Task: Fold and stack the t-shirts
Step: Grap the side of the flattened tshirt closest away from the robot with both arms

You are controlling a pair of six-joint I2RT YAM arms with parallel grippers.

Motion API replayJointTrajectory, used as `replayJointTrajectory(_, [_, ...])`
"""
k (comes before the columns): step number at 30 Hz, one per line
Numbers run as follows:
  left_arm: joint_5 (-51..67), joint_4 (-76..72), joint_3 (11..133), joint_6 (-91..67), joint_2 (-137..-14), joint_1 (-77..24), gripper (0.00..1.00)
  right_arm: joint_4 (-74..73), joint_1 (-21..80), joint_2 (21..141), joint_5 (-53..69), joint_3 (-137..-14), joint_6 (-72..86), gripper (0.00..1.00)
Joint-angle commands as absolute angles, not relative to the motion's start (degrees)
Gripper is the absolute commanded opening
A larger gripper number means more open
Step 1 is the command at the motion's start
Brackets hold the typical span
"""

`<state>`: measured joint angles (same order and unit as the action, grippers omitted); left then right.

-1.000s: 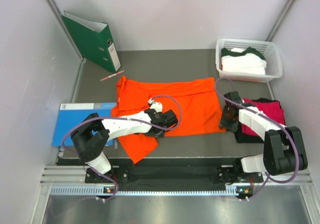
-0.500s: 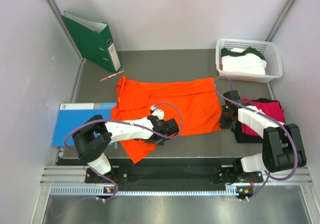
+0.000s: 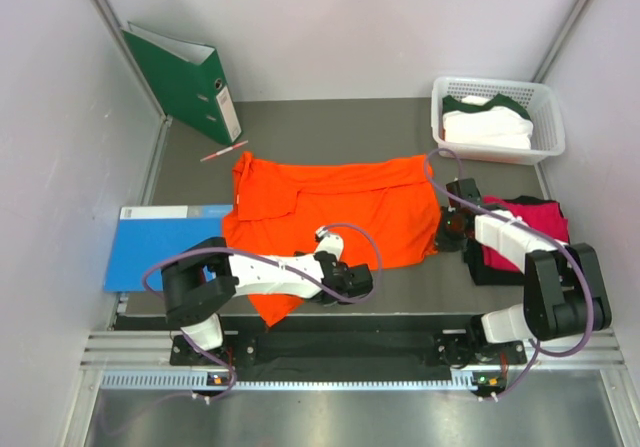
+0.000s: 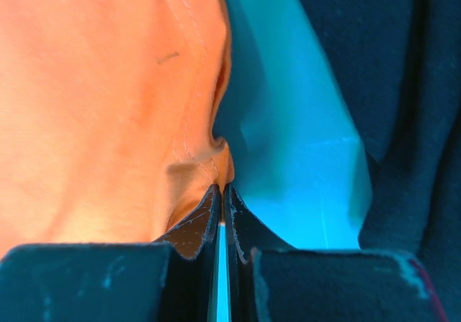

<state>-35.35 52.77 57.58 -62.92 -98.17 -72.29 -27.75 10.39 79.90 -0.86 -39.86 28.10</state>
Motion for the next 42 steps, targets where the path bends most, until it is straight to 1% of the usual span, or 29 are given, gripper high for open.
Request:
replayJointTrajectory(1, [-30.76, 53.70, 53.70, -66.88, -104.14, -72.60, 0.67, -22.24, 11.25, 82.44, -0.35, -38.58, 27.51, 0.00])
replayJointTrajectory(5, [-29.53, 54.31, 51.95, -68.46, -104.77, -72.95, 0.53, -22.06, 11.25, 82.44, -0.26, -38.58, 27.16, 0.00])
replayJointTrajectory(8, [-29.53, 55.19, 49.66, -70.48, -104.42, -72.95, 0.49, -21.71, 11.25, 82.44, 1.04, -38.50, 27.25, 0.00])
replayJointTrajectory(11, [-29.88, 56.59, 48.34, -72.59, -103.89, -72.95, 0.47, -21.18, 11.16, 82.53, 1.49, -38.50, 27.25, 0.00])
replayJointTrajectory(14, [-29.97, 57.83, 48.34, -74.18, -103.97, -72.95, 0.33, -20.92, 11.25, 82.18, 2.11, -38.50, 27.07, 0.00])
replayJointTrajectory(15, [-29.88, 58.70, 48.60, -74.44, -104.15, -72.95, 0.14, -21.00, 11.25, 82.00, 2.20, -38.50, 27.07, 0.00])
replayJointTrajectory(16, [-29.97, 59.41, 49.30, -74.70, -104.76, -72.95, 0.00, -21.09, 11.25, 81.57, 2.20, -38.50, 27.07, 0.00])
replayJointTrajectory(22, [-34.44, 70.98, 56.76, -77.34, -108.01, -72.95, 0.00, -21.36, 11.16, 78.58, 3.95, -38.50, 27.07, 0.00])
replayJointTrajectory(28, [-38.49, 78.30, 63.09, -78.75, -109.86, -72.95, 0.00, -22.32, 11.16, 74.37, 4.66, -39.81, 26.98, 0.00])
replayJointTrajectory(32, [-42.61, 86.46, 67.14, -81.03, -111.71, -72.95, 0.00, -22.68, 11.16, 73.74, 4.75, -41.22, 26.37, 0.00])
replayJointTrajectory(35, [-43.59, 86.40, 68.82, -79.72, -111.36, -72.60, 0.00, -22.85, 11.16, 74.71, 5.27, -42.27, 26.28, 0.00])
replayJointTrajectory(42, [-41.84, 86.48, 72.24, -75.68, -107.50, -72.07, 0.00, -22.50, 11.16, 75.76, 7.29, -44.03, 26.10, 0.00])
